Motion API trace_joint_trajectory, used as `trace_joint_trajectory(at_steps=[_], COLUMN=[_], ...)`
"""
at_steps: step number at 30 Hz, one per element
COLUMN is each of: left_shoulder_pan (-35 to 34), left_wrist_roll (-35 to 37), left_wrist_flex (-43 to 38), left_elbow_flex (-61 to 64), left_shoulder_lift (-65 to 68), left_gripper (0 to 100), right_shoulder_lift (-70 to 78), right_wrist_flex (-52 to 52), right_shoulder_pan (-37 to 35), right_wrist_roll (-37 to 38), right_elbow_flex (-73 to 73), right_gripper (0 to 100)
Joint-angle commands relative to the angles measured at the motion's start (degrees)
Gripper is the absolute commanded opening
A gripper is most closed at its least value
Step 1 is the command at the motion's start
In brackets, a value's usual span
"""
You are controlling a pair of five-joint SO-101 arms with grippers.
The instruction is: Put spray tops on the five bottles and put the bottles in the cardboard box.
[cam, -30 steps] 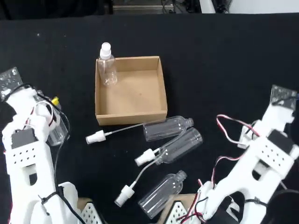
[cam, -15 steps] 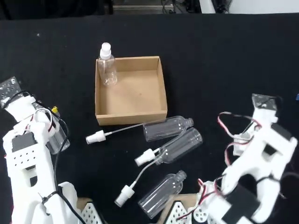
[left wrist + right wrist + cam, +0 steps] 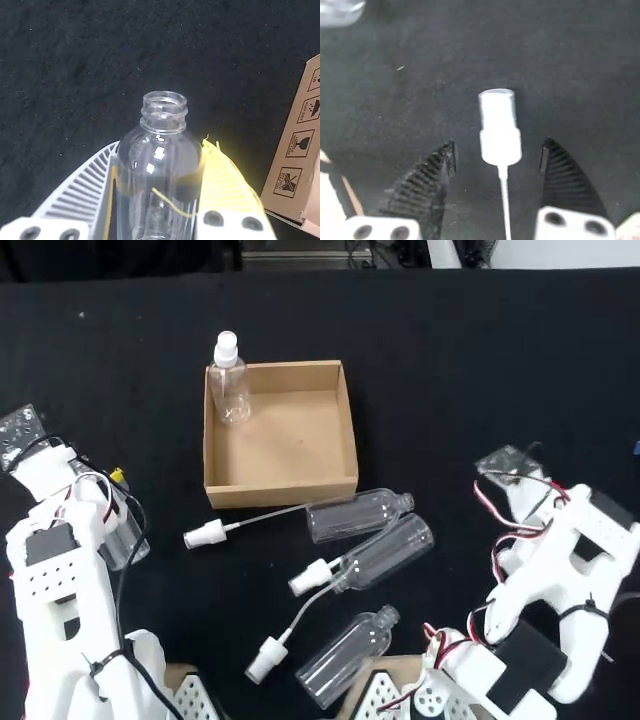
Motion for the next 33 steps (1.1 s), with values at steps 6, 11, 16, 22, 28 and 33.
trace_joint_trajectory(at_steps=[6,11,16,22,28,33], left_shoulder_pan=[-0.7,-0.7,-0.7,-0.7,-0.7,-0.1], left_wrist_roll=[0.2,0.2,0.1,0.4,0.4,0.4], left_wrist_flex=[-1.1,-1.1,-1.1,-1.0,1.6,3.0], left_elbow_flex=[-0.7,-0.7,-0.7,-0.7,0.3,5.4], left_shoulder_lift=[-1.8,-1.8,-1.8,-1.8,-7.6,-23.5], left_gripper=[3,3,3,3,3,3], right_shoulder_lift=[0.1,0.1,0.1,-4.9,-18.9,-29.6], right_wrist_flex=[-13.9,-19.6,-19.7,-14.2,0.9,10.5], right_shoulder_pan=[3.3,3.3,2.8,2.5,-7.0,-18.1], right_wrist_roll=[8.0,8.4,8.4,4.9,-19.5,-41.0], right_elbow_flex=[7.2,11.4,11.8,8.7,-1.6,-14.9], right_gripper=[24.7,24.1,3.3,1.1,1.1,1.1])
